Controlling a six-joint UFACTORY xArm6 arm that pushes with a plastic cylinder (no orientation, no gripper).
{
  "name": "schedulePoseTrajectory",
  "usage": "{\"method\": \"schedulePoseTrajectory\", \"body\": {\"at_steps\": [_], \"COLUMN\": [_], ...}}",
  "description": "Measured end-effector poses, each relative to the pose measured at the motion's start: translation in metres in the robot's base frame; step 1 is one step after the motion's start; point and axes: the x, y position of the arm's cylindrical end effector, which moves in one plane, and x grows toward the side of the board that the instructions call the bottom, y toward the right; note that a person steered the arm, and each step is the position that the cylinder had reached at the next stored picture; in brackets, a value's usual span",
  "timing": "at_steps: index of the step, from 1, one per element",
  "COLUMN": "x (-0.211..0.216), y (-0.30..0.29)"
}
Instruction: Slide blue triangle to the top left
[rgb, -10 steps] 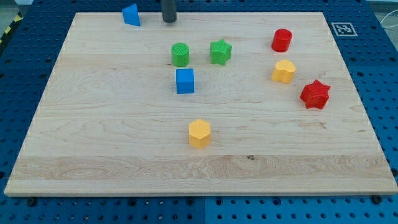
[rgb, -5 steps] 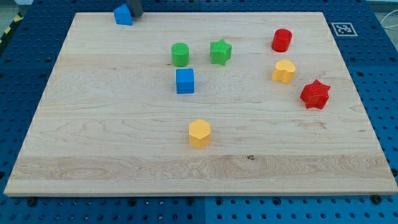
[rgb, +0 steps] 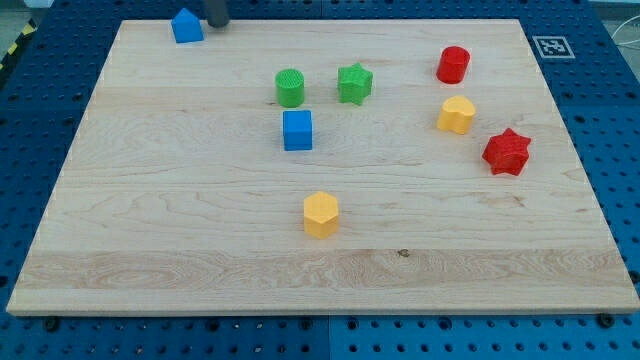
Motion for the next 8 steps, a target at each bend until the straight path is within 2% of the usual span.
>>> {"method": "schedulePoseTrajectory", "body": {"at_steps": [5,8], "x": [0.023,0.027], "y": [0.002,-0.048]}}
